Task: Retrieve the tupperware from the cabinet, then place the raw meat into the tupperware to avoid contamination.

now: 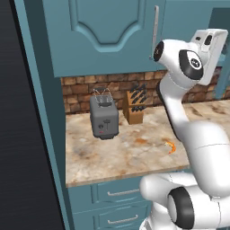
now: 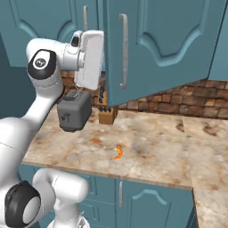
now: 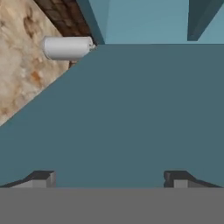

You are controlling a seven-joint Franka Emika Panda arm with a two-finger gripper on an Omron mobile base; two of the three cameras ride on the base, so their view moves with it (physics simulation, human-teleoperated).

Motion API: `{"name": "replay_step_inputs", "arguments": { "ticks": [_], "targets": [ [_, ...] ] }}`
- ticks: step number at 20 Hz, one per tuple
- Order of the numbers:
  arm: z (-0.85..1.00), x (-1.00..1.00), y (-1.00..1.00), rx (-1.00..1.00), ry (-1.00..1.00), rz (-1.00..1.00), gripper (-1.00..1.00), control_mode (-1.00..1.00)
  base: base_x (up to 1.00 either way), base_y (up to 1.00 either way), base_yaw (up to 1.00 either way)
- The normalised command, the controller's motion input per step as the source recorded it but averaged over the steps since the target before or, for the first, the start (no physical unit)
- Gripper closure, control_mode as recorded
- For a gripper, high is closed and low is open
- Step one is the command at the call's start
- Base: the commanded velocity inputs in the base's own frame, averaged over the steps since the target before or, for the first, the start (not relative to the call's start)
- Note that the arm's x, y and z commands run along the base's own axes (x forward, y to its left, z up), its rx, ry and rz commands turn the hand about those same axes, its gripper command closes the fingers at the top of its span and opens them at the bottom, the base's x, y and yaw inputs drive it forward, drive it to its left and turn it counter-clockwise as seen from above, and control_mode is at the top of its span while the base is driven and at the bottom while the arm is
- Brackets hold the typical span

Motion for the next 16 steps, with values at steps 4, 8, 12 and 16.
{"name": "replay_step_inputs", "arguments": {
  "ticks": [4, 8, 12, 16],
  "targets": [
    [-0.13, -0.20, -0.86, 0.00, 0.02, -0.12, -1.00, -1.00, 0.00, 0.00, 0.00],
    [-0.16, -0.11, -0.90, 0.00, 0.04, -0.11, -1.00, -1.00, 0.00, 0.00, 0.00],
    [-0.14, -0.09, -0.98, 0.02, 0.04, -0.10, -1.00, -1.00, 0.00, 0.00, 0.00],
    [-0.12, -0.13, -0.99, 0.04, 0.02, -0.09, -1.00, -1.00, 0.00, 0.00, 0.00]
  ]
}}
